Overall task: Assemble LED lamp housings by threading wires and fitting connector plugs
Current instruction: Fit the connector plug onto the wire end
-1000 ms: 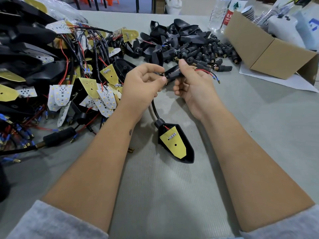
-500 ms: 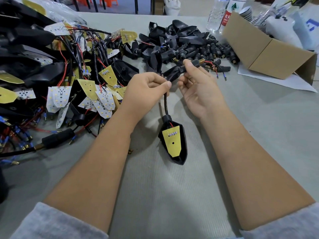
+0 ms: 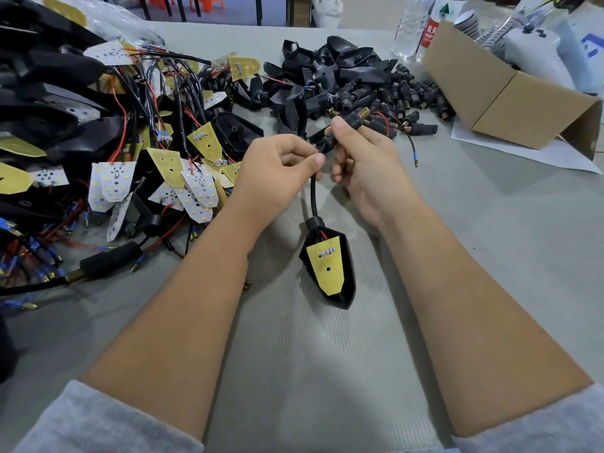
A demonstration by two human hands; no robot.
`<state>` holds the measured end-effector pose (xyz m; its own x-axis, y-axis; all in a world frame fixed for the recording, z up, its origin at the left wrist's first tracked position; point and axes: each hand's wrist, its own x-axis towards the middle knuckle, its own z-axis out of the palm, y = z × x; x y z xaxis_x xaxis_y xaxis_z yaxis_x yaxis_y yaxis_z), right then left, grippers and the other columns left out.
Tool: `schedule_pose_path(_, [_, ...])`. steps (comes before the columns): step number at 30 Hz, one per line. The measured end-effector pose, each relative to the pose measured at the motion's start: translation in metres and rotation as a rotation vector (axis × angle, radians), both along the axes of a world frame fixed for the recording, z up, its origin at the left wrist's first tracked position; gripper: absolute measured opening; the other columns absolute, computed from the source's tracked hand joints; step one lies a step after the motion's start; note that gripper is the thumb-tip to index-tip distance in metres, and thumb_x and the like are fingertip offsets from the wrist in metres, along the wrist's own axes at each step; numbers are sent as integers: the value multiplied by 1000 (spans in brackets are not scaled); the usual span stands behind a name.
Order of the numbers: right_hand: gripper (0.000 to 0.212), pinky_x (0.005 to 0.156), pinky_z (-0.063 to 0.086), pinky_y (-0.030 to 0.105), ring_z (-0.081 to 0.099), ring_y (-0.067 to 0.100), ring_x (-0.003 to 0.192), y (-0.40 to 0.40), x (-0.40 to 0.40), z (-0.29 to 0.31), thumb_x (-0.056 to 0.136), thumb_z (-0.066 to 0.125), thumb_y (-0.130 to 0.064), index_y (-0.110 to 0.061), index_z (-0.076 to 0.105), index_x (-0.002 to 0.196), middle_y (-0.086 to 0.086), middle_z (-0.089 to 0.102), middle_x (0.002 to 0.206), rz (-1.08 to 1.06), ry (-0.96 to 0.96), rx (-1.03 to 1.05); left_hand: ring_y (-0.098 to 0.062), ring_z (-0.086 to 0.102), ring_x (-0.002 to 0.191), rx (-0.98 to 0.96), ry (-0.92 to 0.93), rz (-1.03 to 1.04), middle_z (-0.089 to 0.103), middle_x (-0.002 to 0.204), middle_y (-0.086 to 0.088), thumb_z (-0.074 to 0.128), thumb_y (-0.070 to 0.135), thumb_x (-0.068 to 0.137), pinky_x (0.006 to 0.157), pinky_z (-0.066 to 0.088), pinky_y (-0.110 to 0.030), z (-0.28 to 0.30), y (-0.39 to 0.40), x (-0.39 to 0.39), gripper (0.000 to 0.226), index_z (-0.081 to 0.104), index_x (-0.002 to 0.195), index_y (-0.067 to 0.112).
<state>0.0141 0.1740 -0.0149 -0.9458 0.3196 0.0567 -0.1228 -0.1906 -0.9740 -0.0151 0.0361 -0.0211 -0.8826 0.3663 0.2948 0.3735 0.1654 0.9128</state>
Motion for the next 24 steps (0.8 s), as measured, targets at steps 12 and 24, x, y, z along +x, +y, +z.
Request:
schedule_pose_path(12, [14,55,41,23,49,12,52,0,2,-1,98,56,-17,-9,58,87,-3,52,56,72,4,76,-3,63,61,17,3,28,70,67,-2,66,9,91,65,50,-14,0,0,3,12,71,80,11])
schedule_pose_path(24, [14,51,43,20,49,12,49,1,1,-1,98,56,-18,-6,58,91,1,48,58,64,14,-50,0,65,65,-6,-56,-3,72,67,6,63,16,94,65,46,-9,5,3,5,15,72,82,18])
